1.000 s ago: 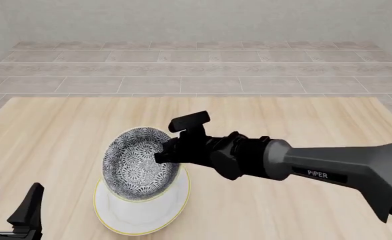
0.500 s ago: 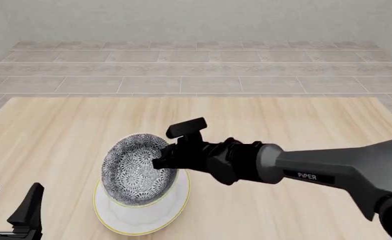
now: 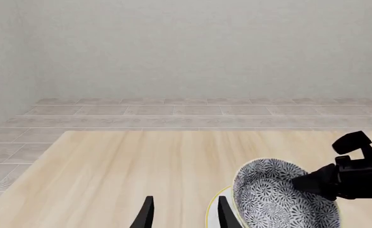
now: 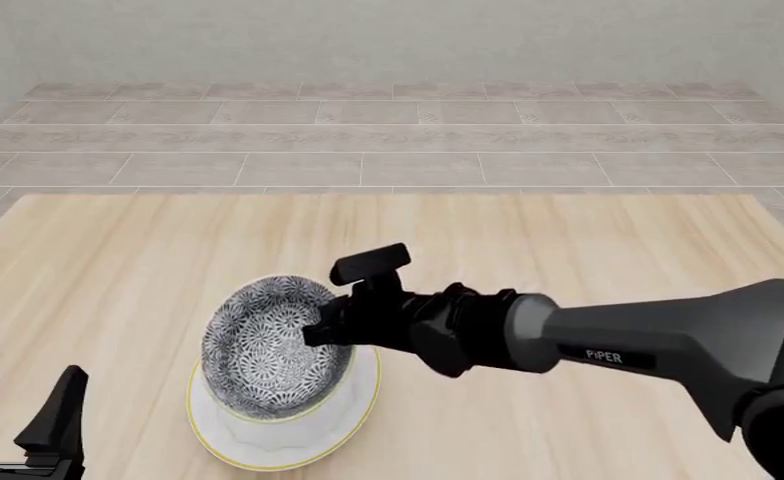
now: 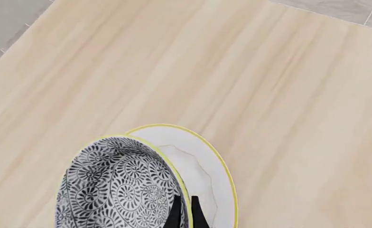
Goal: Put the bowl on the plate.
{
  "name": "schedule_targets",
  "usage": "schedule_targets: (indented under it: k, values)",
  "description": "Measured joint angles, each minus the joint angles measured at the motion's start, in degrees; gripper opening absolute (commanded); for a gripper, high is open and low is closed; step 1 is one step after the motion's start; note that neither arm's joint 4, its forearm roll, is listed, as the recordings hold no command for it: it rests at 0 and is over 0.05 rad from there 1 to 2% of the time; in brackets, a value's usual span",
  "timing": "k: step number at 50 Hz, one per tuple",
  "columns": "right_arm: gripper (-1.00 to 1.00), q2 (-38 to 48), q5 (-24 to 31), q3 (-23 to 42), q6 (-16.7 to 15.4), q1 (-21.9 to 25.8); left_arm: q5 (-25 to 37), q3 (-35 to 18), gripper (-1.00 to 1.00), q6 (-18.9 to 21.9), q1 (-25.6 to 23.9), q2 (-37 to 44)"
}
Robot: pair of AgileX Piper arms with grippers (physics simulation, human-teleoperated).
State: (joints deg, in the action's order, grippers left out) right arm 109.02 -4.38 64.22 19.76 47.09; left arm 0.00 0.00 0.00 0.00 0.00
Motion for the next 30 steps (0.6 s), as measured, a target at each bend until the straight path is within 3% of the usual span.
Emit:
schedule_targets:
  k: [30]
  values:
    - [-1.0, 1.1, -0.3, -0.6, 0.0, 0.6, 0.0, 0.0, 1.0, 0.0, 0.0, 0.0]
